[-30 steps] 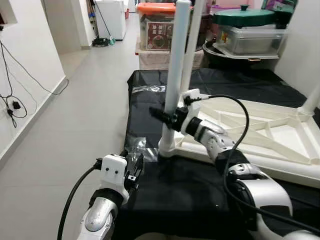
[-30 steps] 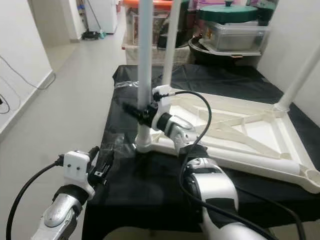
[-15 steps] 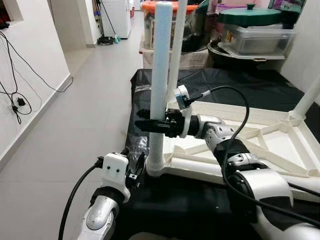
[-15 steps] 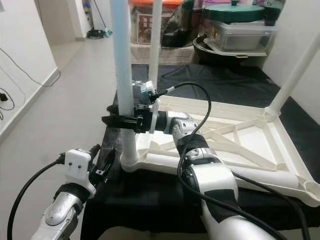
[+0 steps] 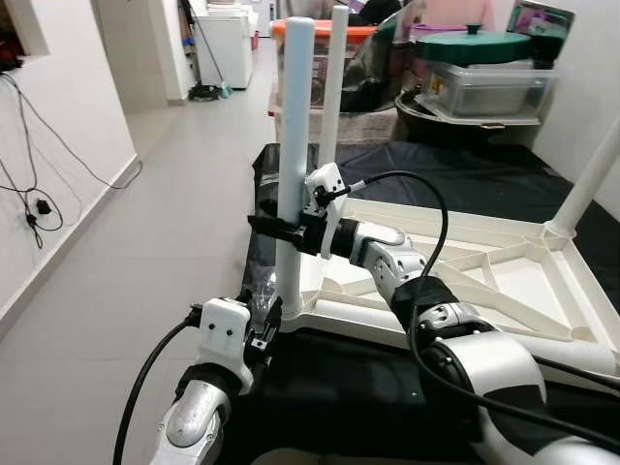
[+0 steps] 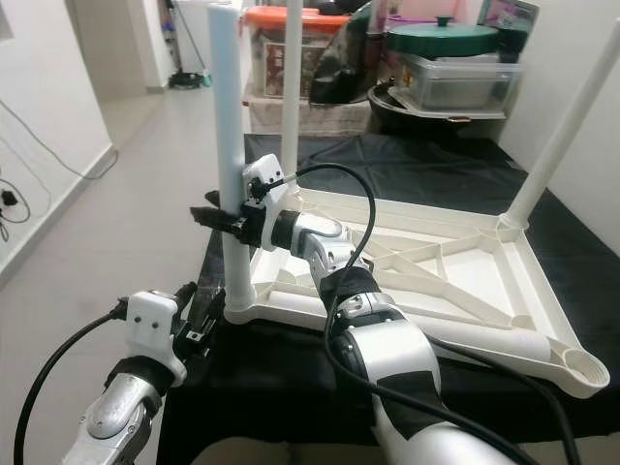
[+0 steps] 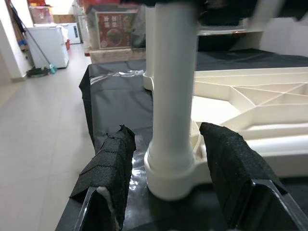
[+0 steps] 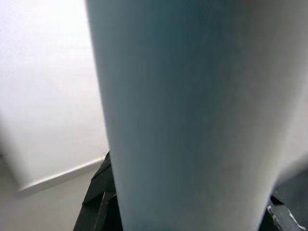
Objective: Building children table
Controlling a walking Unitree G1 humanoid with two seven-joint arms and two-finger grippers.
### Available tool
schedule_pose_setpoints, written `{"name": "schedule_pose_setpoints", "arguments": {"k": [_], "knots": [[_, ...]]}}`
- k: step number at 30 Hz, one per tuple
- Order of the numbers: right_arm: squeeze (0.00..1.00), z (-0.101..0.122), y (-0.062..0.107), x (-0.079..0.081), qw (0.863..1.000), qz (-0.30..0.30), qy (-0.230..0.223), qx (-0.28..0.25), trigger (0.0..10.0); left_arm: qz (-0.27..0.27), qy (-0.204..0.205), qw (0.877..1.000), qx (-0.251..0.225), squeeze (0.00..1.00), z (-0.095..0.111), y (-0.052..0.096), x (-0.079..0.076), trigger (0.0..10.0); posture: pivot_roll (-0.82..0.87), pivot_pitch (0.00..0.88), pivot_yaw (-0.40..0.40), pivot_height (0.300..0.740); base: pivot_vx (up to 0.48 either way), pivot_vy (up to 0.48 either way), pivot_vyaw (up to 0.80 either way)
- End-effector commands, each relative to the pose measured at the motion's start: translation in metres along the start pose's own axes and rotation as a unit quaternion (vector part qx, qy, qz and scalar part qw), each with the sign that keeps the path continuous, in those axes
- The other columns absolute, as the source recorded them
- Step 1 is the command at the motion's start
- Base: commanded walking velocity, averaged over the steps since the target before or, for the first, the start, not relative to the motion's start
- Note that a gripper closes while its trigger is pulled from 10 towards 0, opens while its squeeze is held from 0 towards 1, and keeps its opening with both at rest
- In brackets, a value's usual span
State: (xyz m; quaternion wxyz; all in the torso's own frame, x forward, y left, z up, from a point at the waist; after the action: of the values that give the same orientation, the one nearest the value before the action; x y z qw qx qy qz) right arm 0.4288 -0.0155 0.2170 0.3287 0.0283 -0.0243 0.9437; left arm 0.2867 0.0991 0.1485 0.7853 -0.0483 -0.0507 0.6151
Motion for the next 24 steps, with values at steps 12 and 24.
{"name": "schedule_pose_setpoints", "arguments": {"k": [12,24], "knots": [[0.0,-0.047,0.087,-0.105,0.836,-0.54,-0.096,0.017,0.0,0.002,-0.006,1.0,0.01,0.0,-0.005,0.002,0.003,10.0,0.02,0.0,-0.022,0.74,0.0,0.0,0.0],[1.0,-0.017,0.034,-0.065,0.912,-0.399,-0.073,-0.058,10.0,0.003,-0.005,1.0,0.012,0.0,-0.006,0.003,0.003,10.0,0.02,0.0,-0.023,0.74,0.0,0.0,0.0]]}}
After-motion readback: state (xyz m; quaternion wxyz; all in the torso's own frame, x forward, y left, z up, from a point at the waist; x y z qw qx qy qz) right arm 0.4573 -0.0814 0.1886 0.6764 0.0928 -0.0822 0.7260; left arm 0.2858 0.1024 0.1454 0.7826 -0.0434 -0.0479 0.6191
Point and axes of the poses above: a point about 5 cm out from each wrist's last joint towards the gripper, its own y axis pointing back from the gripper into the wrist, its own z axis along the axis of the wrist's last joint, x = y × z, the point moved 5 cm from there along -y, pointing out of the wrist towards the gripper, and after that the axes turned 1 degree about -y, right-handed, at the moved point
